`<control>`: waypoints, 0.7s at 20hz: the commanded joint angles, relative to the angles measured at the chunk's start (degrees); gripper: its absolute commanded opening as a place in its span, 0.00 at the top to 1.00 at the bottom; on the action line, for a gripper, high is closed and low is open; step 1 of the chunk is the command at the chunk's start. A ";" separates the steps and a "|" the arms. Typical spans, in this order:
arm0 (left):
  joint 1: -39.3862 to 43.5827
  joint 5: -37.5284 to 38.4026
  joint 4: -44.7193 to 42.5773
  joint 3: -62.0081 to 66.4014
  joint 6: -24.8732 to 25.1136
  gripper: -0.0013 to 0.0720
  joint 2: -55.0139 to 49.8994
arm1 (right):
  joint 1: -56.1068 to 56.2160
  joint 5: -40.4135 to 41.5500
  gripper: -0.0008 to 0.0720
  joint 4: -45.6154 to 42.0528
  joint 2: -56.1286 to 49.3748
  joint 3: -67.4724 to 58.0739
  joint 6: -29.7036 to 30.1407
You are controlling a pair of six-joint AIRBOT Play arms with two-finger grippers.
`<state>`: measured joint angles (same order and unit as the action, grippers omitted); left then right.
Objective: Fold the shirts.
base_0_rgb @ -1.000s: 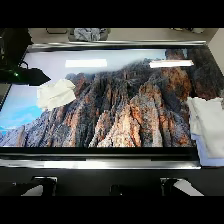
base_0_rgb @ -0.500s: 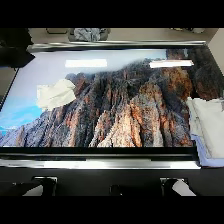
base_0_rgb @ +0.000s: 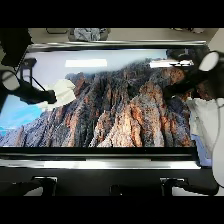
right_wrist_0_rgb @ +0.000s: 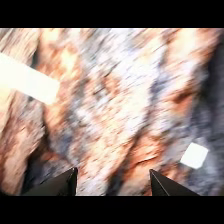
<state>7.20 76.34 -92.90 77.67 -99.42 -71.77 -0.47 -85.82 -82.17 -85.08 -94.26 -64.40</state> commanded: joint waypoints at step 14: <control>1.70 -8.72 0.39 -10.25 -4.98 0.10 3.02 | 4.59 -7.23 0.25 -1.66 -4.81 0.70 -3.80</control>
<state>8.91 67.83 -92.51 67.53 -104.27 -68.77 4.05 -92.90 -83.83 -89.82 -93.58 -68.14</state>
